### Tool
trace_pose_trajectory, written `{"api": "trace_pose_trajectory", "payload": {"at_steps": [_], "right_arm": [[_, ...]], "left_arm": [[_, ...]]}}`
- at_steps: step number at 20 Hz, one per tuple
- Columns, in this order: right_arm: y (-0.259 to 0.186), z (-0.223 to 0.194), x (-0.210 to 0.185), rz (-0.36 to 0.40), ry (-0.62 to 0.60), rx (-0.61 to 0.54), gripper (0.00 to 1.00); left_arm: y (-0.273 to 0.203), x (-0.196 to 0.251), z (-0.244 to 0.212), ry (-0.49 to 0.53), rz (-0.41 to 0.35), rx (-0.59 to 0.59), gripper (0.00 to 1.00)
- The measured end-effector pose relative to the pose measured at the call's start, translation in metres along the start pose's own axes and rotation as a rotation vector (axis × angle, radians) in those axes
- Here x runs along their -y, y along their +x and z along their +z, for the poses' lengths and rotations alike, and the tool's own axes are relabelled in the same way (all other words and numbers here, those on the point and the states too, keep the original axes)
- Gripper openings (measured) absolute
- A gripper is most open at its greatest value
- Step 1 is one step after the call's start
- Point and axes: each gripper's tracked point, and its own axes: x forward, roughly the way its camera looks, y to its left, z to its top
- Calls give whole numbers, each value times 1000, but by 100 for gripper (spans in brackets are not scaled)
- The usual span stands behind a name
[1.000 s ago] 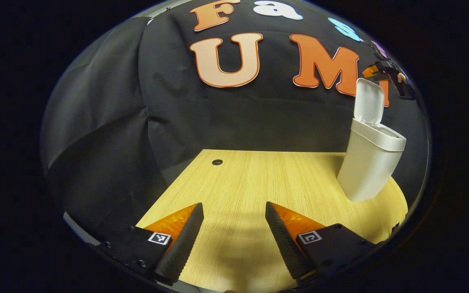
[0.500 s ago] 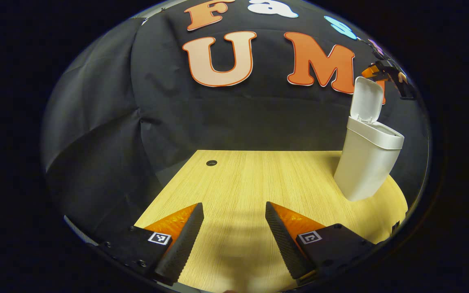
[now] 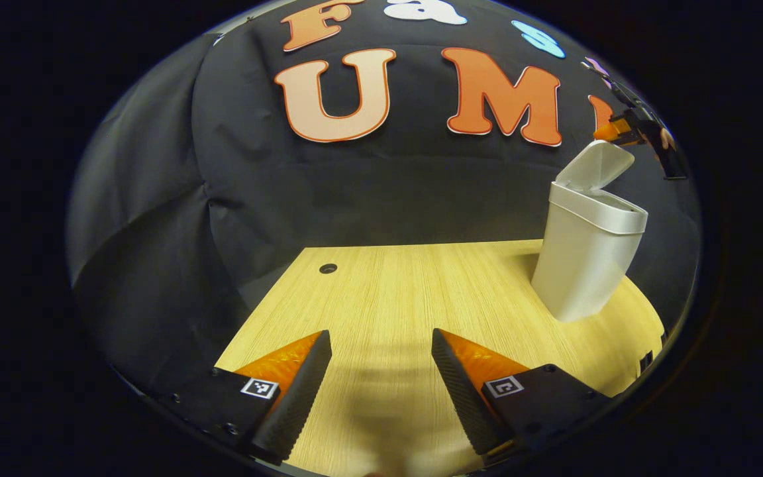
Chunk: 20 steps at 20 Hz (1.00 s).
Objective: Press the lid of the desktop garbage bin to open it, pick up the crumpled paper on the desktop and throw it into the bin, then pick up the pop can on the desktop and drop it into the bin, and finally close the garbage bin lid.
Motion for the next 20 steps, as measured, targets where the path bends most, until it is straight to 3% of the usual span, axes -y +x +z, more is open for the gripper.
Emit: {"api": "trace_pose_trajectory", "payload": {"at_steps": [10, 20], "right_arm": [[-14, -56, -6, 19, 45, -100, 85], [-12, -112, -25, 67, 63, -271, 82]], "left_arm": [[3, 27, -8, 50, -69, -29, 98], [6, 24, -17, 56, -59, -46, 98]]}}
